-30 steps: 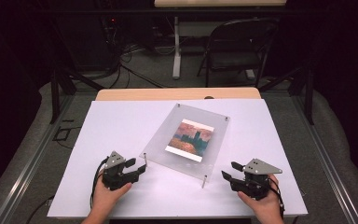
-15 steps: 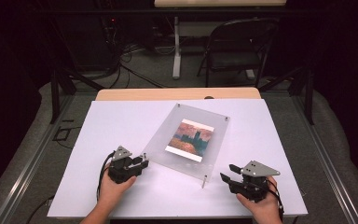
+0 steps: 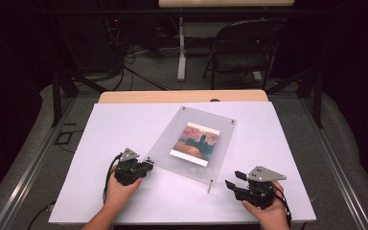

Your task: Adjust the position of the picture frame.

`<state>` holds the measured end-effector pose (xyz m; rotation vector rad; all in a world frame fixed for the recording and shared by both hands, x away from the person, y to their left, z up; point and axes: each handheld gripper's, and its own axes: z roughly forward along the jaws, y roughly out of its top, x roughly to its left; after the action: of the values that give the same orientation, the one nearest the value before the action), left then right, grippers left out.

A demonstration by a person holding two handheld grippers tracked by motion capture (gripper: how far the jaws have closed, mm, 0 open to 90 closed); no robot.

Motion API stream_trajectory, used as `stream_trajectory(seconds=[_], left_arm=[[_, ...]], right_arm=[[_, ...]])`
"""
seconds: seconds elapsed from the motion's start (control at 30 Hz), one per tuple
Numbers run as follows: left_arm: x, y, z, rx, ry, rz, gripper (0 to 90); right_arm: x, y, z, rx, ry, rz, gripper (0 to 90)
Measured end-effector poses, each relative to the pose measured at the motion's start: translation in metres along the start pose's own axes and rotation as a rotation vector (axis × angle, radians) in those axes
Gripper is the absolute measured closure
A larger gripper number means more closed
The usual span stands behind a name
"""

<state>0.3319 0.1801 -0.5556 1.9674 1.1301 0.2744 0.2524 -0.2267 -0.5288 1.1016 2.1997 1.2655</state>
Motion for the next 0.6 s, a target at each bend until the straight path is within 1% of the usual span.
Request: stream_trajectory(seconds=[0.17, 0.27, 0.4, 0.53, 0.6], left_arm=[[-0.0026, 0.0009, 0.0003, 0.004, 0.014, 0.005, 82.9], [-0.0031, 0.001, 0.0004, 0.004, 0.02, 0.015, 83.5], [-0.0028, 0.0011, 0.0004, 0.005, 0.016, 0.011, 83.7], [-0.002, 0.0013, 0.0006, 0.002, 0.011, 0.002, 83.6], [-0.0008, 0.0016, 0.0006, 0.006, 0.001, 0.005, 83.6]], right_arm=[[0.0007, -0.0006, 0.0002, 0.006, 0.007, 0.008, 51.3], [0.0003, -0.001, 0.0004, 0.012, 0.017, 0.015, 53.5], [0.0009, -0.0016, 0.0018, 0.027, 0.022, 0.015, 55.6], [0.0037, -0.0023, 0.0051, 0.046, 0.038, -0.001, 57.7], [0.0058, -0.0027, 0.0073, 0.048, 0.047, -0.008, 58.2]])
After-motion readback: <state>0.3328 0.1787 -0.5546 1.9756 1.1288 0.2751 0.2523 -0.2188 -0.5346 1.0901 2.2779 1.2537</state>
